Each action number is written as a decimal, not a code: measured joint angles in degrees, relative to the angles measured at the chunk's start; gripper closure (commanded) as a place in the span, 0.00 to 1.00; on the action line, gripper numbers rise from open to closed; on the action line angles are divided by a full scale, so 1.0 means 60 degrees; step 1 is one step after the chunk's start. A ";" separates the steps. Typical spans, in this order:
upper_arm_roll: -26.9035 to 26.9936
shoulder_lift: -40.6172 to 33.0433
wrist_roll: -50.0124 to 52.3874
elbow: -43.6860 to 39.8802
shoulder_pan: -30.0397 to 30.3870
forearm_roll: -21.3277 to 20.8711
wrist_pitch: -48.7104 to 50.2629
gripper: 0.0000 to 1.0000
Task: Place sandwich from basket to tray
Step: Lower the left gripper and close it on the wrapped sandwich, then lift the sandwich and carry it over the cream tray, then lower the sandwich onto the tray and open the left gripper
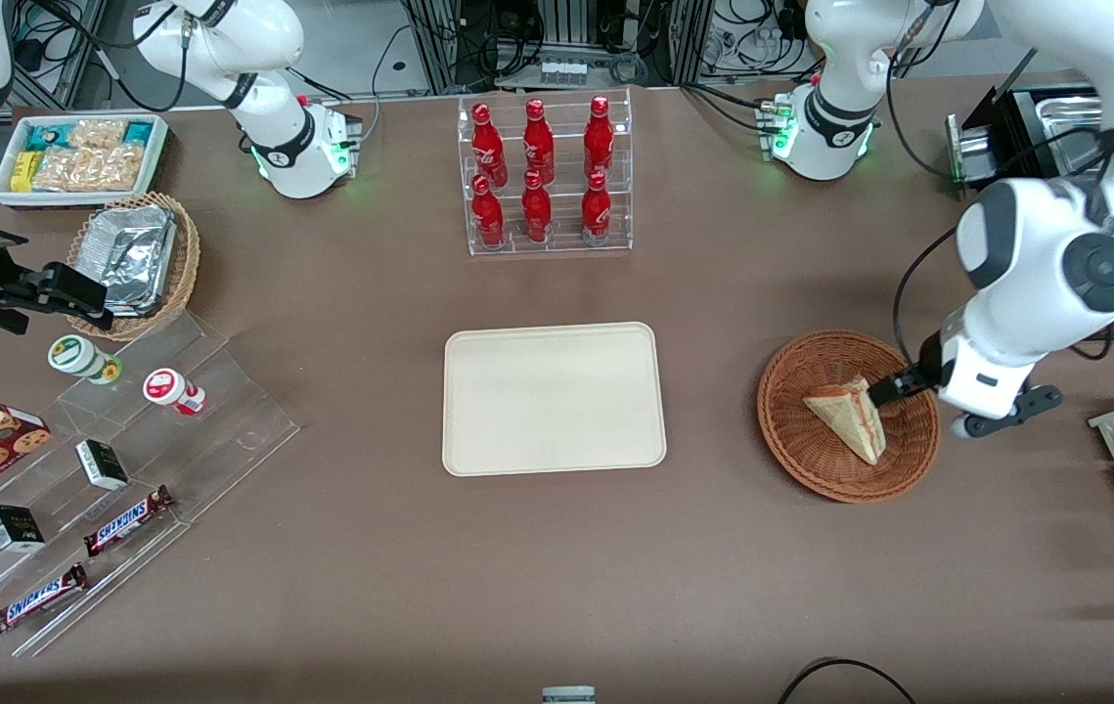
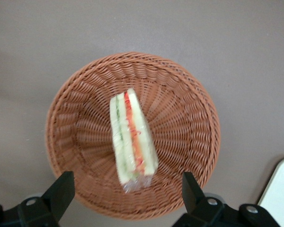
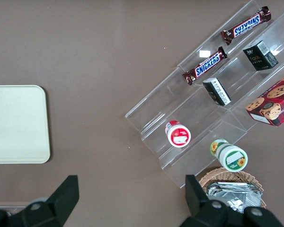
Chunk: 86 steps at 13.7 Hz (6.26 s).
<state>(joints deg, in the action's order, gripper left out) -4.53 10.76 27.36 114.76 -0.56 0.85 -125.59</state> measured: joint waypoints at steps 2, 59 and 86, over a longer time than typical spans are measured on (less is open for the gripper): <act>-0.0010 0.0165 0.0347 0.0362 0.0001 0.0000 -0.0523 0.00; -0.0595 0.5017 0.3177 -0.5697 -0.6569 -0.0297 0.1212 0.80; -0.0538 0.5152 0.3668 -0.6140 -0.6855 -0.0870 0.1101 0.00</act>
<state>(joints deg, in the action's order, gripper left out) -7.76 41.67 49.37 77.91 -41.69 -4.37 -118.99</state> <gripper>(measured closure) 0.000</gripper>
